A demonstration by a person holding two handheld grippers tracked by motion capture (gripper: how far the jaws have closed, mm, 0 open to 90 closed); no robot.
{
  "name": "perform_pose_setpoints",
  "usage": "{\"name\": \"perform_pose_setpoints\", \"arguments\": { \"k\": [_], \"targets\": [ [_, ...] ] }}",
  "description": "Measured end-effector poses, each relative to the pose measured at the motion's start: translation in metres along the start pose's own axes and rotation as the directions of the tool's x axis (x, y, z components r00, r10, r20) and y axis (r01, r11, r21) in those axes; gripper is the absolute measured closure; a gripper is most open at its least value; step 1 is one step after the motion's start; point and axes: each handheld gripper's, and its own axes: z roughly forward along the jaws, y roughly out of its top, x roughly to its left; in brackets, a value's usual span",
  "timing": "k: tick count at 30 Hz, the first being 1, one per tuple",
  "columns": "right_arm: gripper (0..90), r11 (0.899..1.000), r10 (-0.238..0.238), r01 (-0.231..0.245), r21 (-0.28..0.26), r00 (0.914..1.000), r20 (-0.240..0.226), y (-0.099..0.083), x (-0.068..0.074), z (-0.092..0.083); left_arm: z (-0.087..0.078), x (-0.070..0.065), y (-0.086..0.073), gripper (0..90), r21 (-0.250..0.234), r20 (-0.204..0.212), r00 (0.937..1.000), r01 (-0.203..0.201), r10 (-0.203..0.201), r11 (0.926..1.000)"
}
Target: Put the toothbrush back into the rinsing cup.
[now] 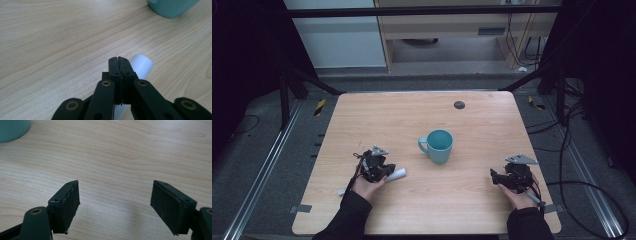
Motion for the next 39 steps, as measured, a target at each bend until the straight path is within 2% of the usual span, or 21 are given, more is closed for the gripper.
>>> {"name": "perform_pose_setpoints", "arguments": {
  "k": [18,39],
  "targets": [
    [23.1,1.000,0.002,-0.002,-0.001,1.0000,0.000,0.000,0.000,-0.001,-0.004,-0.012,-0.009,90.0,0.016,0.028,0.9992,-0.030,0.029,0.9994],
    [23.2,1.000,0.003,-0.003,-0.004,1.0000,0.004,0.000,-0.001,-0.003,-0.015,-0.029,-0.023,90.0,0.027,0.072,0.9945,-0.079,0.077,0.9965]
  ]
}}
